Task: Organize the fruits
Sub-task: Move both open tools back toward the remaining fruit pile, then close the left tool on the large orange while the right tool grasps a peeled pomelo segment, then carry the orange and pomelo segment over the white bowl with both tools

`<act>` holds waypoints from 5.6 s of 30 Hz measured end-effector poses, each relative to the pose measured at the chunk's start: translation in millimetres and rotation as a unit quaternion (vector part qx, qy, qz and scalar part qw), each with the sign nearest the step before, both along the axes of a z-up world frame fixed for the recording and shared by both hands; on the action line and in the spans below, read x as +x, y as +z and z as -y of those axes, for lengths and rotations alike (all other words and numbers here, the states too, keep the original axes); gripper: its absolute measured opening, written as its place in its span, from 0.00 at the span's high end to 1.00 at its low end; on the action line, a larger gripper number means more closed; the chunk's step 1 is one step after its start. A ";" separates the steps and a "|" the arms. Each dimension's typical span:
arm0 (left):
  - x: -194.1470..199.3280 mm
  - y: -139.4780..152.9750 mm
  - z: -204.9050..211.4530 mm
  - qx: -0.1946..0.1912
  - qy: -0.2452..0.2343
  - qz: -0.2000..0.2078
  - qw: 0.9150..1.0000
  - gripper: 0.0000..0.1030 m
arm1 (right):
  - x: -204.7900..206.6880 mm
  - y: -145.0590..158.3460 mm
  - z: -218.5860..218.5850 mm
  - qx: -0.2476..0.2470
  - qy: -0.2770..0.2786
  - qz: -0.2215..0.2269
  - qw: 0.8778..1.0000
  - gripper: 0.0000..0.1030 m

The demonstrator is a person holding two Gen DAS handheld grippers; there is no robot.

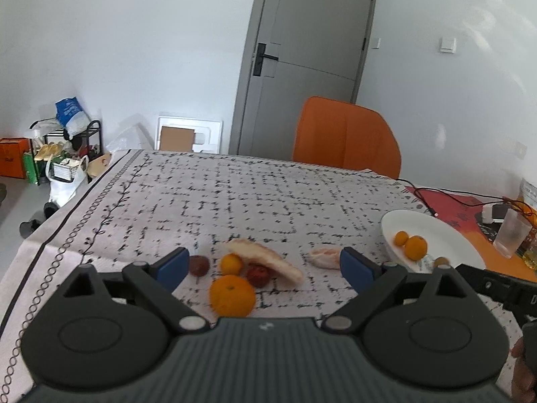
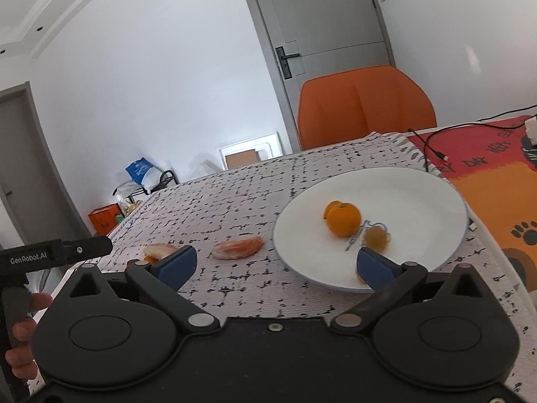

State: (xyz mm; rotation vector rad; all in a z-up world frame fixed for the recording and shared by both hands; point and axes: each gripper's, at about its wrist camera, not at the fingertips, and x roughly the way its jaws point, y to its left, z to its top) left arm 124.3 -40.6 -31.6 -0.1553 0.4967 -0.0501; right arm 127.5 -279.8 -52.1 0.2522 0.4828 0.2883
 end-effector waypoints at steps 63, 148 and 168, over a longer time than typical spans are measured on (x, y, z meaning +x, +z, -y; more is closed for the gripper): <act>30.7 -49.1 -61.3 -0.048 0.026 -0.054 0.997 0.62 | 70.4 -24.2 -110.0 -0.008 0.145 -0.045 0.988 0.08; 53.1 -13.5 72.4 -0.005 -0.108 -0.005 0.994 0.62 | 50.1 -7.4 58.0 0.001 -0.035 0.003 0.999 0.71; 79.6 -18.8 126.3 0.009 -0.155 -0.012 0.988 0.62 | 51.5 -18.4 105.0 0.012 -0.086 -0.007 0.996 0.64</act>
